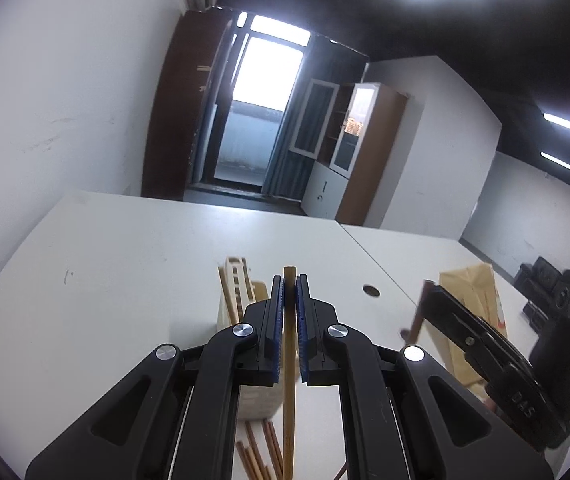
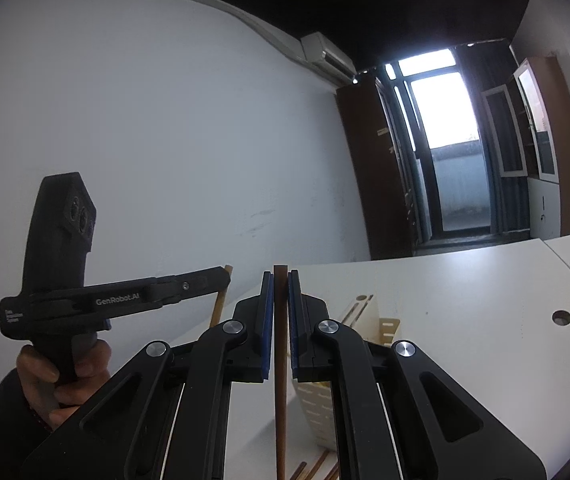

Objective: Organize utensils
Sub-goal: 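Lift both chopsticks upright and carry them above the holder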

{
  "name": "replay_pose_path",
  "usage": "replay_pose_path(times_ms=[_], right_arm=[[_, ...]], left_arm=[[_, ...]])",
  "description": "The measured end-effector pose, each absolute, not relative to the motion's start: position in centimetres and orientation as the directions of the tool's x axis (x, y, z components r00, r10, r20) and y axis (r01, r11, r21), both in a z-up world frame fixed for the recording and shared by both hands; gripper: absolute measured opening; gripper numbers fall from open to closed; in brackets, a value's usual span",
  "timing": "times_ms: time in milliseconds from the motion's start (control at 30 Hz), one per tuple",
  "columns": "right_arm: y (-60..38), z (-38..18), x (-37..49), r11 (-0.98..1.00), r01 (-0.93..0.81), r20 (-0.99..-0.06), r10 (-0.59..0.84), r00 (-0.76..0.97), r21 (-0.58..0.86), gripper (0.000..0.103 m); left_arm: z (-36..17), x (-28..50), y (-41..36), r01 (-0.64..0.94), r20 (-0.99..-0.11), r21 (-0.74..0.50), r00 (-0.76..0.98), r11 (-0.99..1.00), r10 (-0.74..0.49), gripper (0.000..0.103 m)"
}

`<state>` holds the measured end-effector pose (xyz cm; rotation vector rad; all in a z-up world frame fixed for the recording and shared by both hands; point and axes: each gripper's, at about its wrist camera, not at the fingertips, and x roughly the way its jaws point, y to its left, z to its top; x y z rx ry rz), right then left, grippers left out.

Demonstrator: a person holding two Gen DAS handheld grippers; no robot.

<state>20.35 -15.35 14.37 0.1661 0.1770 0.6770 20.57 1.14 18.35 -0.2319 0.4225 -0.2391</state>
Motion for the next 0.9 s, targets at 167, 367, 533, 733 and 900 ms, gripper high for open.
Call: replay_pose_path(times_ms=[167, 367, 533, 733, 900], right_arm=[[-14.8, 16.4, 22.6, 0.783, -0.588, -0.082, 0.611, 0.787, 0.202, 0.008], [-14.5, 18.0, 25.2, 0.808, -0.548, -0.033, 0.567, 0.823, 0.217, 0.007], [-14.5, 18.0, 26.9, 0.831, -0.505, -0.002, 0.52, 0.854, 0.236, 0.008], [-15.2, 17.5, 27.5, 0.831, -0.479, 0.07, 0.48, 0.875, 0.282, 0.007], [-15.3, 16.1, 27.8, 0.838, -0.46, 0.113, 0.448, 0.887, 0.293, 0.007]], left_arm=[[20.5, 23.0, 1.4, 0.12, -0.324, -0.281, 0.922, 0.952, -0.212, 0.006], [22.7, 25.0, 1.5, 0.044, -0.234, -0.305, 0.965, 0.951, -0.12, 0.006], [23.3, 27.9, 1.3, -0.008, -0.242, -0.299, 0.968, 0.954, -0.067, 0.006], [23.9, 28.9, 1.7, -0.166, -0.18, -0.319, 0.977, 0.933, 0.112, 0.006], [22.8, 29.5, 1.8, -0.19, -0.164, -0.373, 0.977, 0.908, 0.137, 0.006]])
